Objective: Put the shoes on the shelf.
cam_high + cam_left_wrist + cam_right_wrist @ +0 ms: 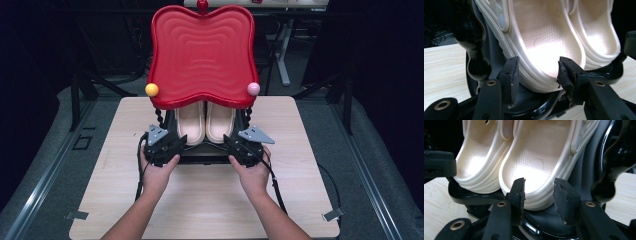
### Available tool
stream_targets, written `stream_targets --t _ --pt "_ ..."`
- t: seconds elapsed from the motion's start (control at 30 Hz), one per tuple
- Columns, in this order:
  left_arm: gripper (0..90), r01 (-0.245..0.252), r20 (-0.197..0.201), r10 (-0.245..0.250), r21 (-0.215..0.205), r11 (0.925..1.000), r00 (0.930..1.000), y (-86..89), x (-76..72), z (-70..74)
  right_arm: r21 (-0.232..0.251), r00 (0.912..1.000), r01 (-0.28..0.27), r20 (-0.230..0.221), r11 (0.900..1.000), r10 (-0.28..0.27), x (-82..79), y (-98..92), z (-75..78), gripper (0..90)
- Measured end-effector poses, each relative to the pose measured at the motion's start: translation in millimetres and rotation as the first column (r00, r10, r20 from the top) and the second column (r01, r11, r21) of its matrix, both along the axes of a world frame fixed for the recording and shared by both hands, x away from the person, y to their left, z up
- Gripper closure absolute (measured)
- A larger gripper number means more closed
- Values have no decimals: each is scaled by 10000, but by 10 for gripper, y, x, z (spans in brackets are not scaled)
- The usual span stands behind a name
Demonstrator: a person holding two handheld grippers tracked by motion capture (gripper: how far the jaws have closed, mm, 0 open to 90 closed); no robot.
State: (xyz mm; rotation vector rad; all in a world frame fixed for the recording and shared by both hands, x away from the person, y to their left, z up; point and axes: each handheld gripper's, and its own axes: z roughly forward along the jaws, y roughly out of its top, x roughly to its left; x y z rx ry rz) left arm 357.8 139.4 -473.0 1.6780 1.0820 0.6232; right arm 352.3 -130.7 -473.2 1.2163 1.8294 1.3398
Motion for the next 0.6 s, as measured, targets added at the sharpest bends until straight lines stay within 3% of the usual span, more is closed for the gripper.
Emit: stream_targets --t 0.27,0.43,0.6 --pt "504 265 236 -267 71 9996 9994 50 -138 72 -343 9996 -141 232 9993 149 -113 -70 31 597" --pt "495 308 226 -310 77 9995 9993 112 -206 110 -880 9991 -349 214 9955 370 -193 -122 65 589" --pt "492 305 276 -311 219 9993 9991 189 -267 128 -936 9985 -436 276 9946 464 -270 -179 101 579"
